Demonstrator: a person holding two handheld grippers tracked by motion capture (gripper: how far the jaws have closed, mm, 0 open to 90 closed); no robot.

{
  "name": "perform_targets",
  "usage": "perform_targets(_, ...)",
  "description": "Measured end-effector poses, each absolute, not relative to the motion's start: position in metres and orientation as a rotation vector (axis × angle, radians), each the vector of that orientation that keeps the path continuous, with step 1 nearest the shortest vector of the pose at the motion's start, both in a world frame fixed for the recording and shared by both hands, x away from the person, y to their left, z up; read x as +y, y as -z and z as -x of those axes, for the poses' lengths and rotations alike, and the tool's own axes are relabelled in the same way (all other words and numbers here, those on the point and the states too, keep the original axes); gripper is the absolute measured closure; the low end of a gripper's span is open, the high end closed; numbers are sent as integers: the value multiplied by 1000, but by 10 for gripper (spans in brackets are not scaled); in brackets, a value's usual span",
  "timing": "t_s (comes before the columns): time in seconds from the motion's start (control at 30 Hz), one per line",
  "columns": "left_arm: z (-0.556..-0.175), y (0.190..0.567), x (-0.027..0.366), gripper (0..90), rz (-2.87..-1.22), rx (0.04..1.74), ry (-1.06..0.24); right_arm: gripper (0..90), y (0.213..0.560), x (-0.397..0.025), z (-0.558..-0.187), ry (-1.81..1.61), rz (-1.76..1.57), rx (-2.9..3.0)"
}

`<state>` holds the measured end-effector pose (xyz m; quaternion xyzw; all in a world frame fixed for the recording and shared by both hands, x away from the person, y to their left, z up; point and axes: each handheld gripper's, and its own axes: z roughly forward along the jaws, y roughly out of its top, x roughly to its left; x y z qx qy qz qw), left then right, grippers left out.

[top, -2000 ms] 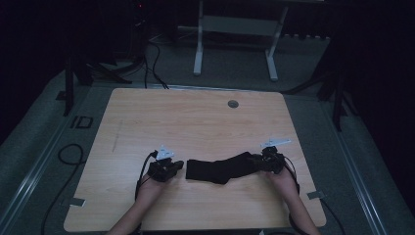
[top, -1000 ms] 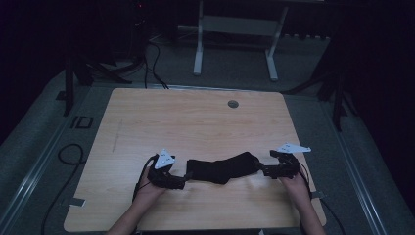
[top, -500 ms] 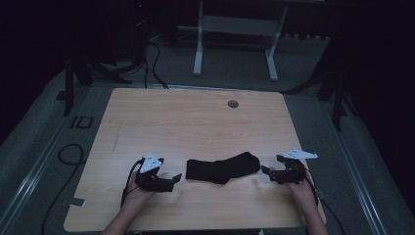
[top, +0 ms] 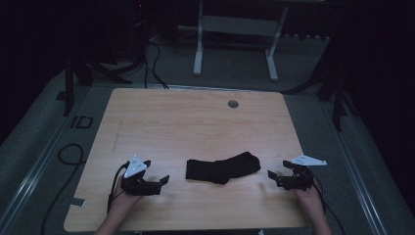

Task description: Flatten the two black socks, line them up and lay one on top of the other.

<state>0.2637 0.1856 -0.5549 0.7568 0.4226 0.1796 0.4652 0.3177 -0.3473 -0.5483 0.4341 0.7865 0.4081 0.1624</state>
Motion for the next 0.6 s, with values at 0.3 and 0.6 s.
perform_targets(0.3, -252, 560, 203, 76, -1836, 1081, -432, 139, 549, -360, -305, -1192, -1281, 2202)
perform_targets(0.6, -240, 560, 213, 76, -1839, 1086, -438, 139, 551, -365, -296, -1185, -1275, 2185)
